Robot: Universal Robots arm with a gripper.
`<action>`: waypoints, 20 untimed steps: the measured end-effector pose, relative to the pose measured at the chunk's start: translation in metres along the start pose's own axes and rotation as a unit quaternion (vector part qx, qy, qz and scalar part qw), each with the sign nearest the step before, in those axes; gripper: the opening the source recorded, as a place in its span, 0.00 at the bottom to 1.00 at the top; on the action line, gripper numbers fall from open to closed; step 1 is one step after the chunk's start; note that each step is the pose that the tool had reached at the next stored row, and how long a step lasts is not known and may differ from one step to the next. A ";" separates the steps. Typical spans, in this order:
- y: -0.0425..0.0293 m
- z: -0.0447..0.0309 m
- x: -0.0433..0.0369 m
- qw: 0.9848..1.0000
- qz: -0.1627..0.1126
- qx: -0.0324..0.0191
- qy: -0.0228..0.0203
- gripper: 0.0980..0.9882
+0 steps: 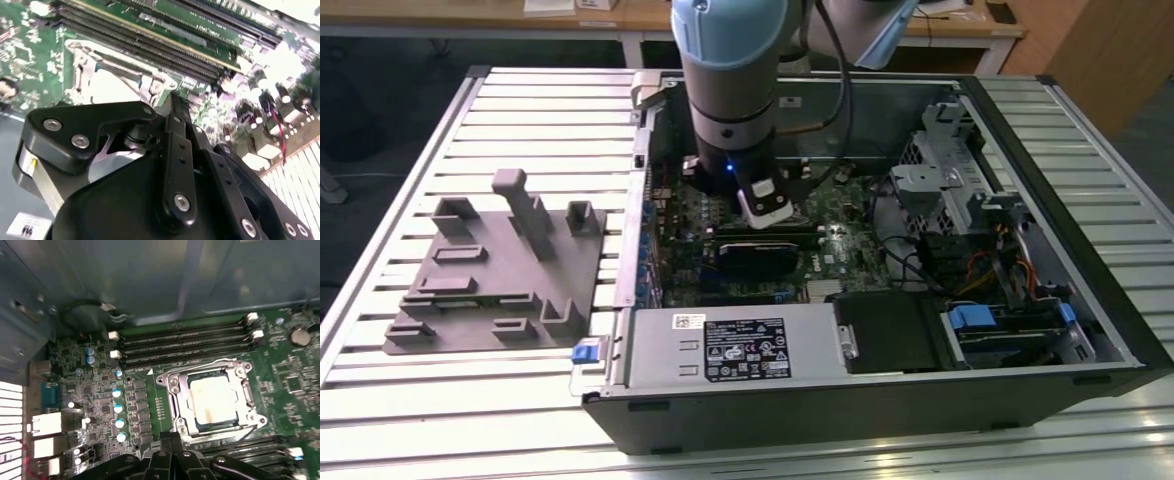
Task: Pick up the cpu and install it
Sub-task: 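Install the second cpu locking lever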
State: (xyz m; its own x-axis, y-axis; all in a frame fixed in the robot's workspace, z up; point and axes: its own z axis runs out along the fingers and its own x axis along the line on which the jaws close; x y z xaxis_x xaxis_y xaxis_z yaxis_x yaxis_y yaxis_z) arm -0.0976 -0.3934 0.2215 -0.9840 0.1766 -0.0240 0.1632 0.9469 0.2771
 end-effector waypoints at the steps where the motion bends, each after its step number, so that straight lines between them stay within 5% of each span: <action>1: 0.0011 -0.0038 -0.0001 1.000 0.000 0.000 0.000 0.01; 7: 0.0069 -0.0237 -0.0006 1.000 0.000 0.000 0.000 0.01; 11: 0.0087 -0.0287 -0.0027 1.000 0.000 0.001 0.000 0.01; 13: 0.0094 -0.0294 -0.0057 1.000 0.000 0.009 -0.001 0.01; 17: 0.0107 -0.0294 -0.0125 0.999 -0.002 0.034 -0.004 0.01; 20: 0.0116 -0.0289 -0.0180 0.999 -0.003 0.045 -0.005 0.01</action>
State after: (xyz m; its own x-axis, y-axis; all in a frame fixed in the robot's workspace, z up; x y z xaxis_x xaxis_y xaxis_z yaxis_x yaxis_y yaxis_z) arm -0.0801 -0.3933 0.2529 -0.9841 0.1739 -0.0358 0.1642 0.9680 0.1898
